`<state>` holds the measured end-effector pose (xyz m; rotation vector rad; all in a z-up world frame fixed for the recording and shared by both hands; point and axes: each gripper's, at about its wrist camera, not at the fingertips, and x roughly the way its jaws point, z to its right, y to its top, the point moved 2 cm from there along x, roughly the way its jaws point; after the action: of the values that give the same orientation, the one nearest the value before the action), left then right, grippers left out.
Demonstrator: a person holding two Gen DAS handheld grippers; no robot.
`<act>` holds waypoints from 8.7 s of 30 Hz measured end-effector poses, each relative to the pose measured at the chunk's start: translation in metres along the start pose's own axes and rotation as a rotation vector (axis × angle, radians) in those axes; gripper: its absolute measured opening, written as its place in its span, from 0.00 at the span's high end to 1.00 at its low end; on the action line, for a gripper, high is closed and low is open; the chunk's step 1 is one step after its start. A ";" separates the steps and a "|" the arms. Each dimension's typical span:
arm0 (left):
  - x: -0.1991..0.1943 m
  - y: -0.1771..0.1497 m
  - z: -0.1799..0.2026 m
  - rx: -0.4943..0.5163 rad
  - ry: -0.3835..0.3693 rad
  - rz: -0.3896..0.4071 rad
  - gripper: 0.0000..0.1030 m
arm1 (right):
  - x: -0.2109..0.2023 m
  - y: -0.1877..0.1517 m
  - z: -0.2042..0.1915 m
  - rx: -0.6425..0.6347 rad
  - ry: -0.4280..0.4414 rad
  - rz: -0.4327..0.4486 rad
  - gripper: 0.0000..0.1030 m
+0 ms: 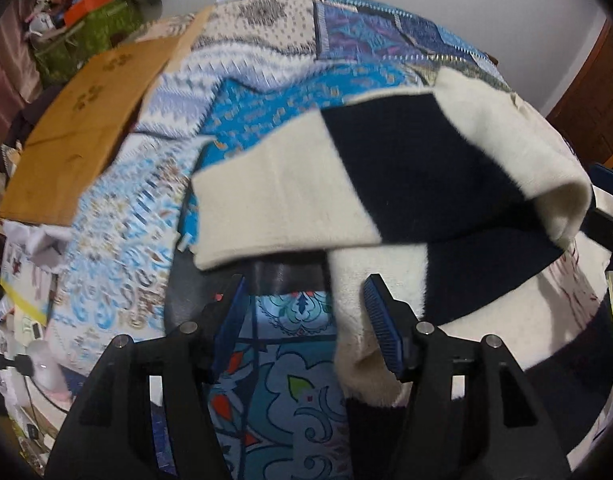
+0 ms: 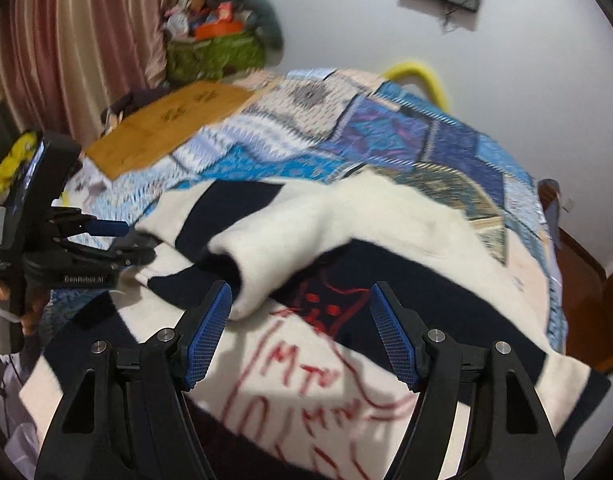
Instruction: Fold small clothes
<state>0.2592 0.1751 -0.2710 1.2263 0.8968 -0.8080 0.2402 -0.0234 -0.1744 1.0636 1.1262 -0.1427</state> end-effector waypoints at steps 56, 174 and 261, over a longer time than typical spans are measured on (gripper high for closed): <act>-0.047 -0.013 0.010 0.059 0.065 0.089 0.38 | -0.033 -0.016 0.012 0.013 0.072 0.019 0.48; 0.010 0.030 0.178 0.233 0.083 0.064 0.31 | -0.162 -0.216 0.330 0.827 -0.366 0.159 0.91; -0.072 0.059 0.127 0.180 0.130 0.293 0.93 | -0.092 -0.154 0.191 0.469 -0.119 -0.016 0.61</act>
<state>0.2966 0.0617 -0.1677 1.5412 0.7359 -0.5876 0.2341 -0.2847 -0.1926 1.4394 1.0160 -0.4951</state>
